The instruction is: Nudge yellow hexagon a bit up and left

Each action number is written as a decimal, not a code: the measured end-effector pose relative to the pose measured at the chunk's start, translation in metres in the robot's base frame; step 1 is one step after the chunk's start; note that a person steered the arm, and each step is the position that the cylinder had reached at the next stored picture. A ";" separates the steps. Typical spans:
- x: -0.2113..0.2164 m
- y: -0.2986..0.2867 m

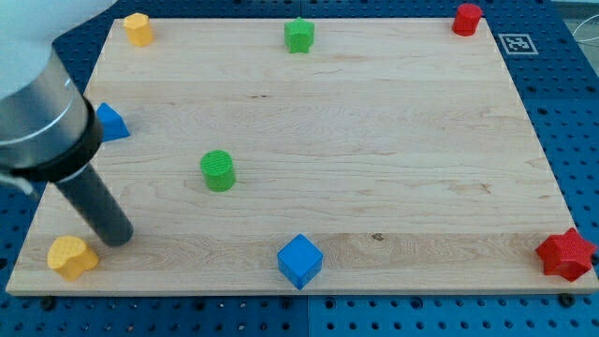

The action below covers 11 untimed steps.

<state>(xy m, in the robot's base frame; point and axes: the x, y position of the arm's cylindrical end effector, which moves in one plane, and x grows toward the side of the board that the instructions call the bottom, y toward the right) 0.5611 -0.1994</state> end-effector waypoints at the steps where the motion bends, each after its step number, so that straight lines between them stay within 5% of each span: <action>1: -0.036 0.000; 3: -0.131 0.051; 6: -0.340 0.053; 7: -0.369 0.051; 11: -0.324 -0.007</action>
<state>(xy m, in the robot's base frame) 0.2373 -0.2067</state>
